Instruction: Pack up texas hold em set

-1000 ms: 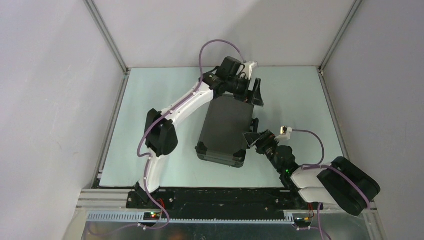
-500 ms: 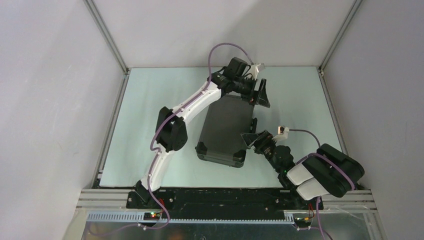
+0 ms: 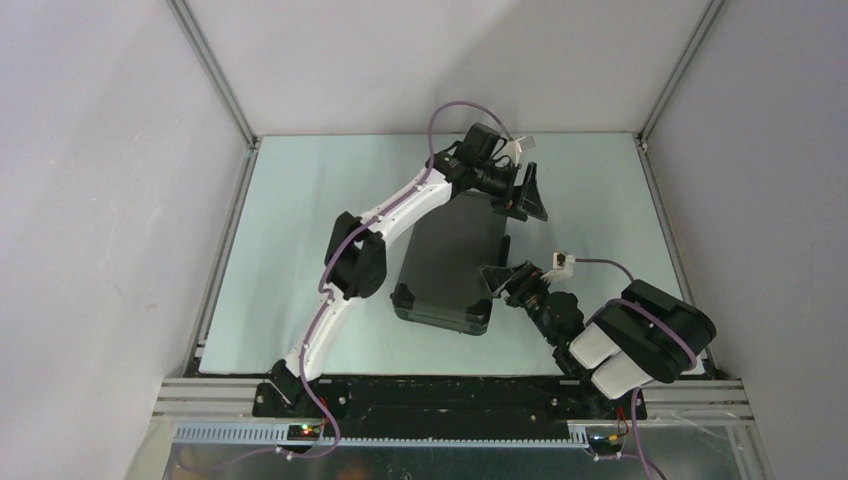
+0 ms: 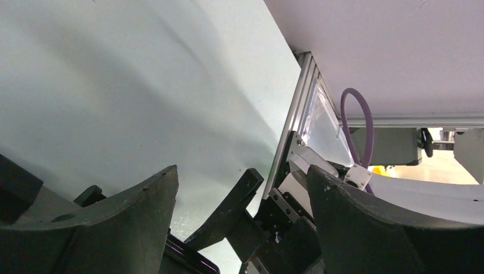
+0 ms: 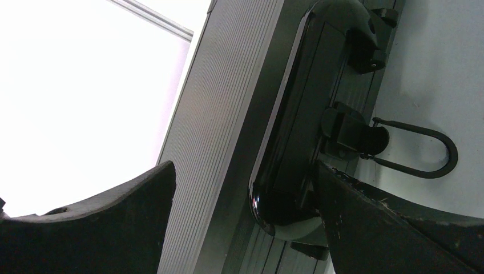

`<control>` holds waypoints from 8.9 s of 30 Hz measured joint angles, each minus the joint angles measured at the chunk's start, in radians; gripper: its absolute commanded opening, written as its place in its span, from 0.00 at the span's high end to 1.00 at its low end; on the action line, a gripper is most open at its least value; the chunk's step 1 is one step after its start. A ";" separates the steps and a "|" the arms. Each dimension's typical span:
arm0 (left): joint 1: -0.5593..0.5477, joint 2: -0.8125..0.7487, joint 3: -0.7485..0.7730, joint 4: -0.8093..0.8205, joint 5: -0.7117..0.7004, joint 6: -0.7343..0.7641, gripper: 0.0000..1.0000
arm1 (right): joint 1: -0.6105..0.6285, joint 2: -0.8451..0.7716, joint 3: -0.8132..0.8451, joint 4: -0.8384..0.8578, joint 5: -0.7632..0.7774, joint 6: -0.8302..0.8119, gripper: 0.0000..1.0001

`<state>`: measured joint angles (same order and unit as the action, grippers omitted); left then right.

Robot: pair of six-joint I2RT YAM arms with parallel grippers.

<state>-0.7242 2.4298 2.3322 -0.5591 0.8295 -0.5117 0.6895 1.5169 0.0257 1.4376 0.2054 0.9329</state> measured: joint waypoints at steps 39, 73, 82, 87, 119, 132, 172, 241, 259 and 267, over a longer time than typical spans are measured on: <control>-0.016 -0.005 -0.126 0.025 -0.068 -0.017 0.02 | 0.098 0.133 -0.001 0.083 0.173 -0.040 0.07; -0.026 -0.008 -0.114 -0.014 -0.111 0.025 0.02 | -0.179 -1.057 -0.002 -1.485 0.254 0.218 0.27; -0.026 -0.008 -0.114 -0.014 -0.112 0.025 0.02 | -0.443 -0.671 0.077 -1.280 -0.150 0.188 0.42; -0.026 -0.008 -0.114 -0.014 -0.112 0.025 0.02 | -0.451 -0.589 0.095 -1.239 -0.244 0.135 0.52; -0.026 -0.008 -0.114 -0.014 -0.111 0.026 0.02 | -0.352 -0.064 0.142 -0.707 -0.295 0.515 0.58; -0.026 -0.008 -0.114 -0.014 -0.110 0.027 0.02 | -0.319 0.180 0.072 -0.285 -0.253 0.696 0.53; -0.022 -0.008 -0.114 -0.025 -0.100 0.042 0.06 | -0.333 0.334 0.048 0.047 -0.119 0.465 0.49; -0.019 -0.008 -0.114 -0.029 -0.085 0.042 0.06 | -0.401 0.127 0.020 0.012 -0.400 0.254 0.81; -0.015 -0.023 -0.121 -0.054 -0.091 0.060 0.06 | -0.426 0.166 0.044 0.010 -0.519 0.240 0.97; -0.002 -0.095 -0.190 -0.080 -0.132 0.078 0.06 | -0.425 0.196 0.046 0.019 -0.543 0.240 0.98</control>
<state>-0.7261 2.3352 2.1422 -0.6392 0.6971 -0.4339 0.2642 1.7130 0.0715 1.4567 -0.3374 1.1728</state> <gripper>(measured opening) 0.937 0.032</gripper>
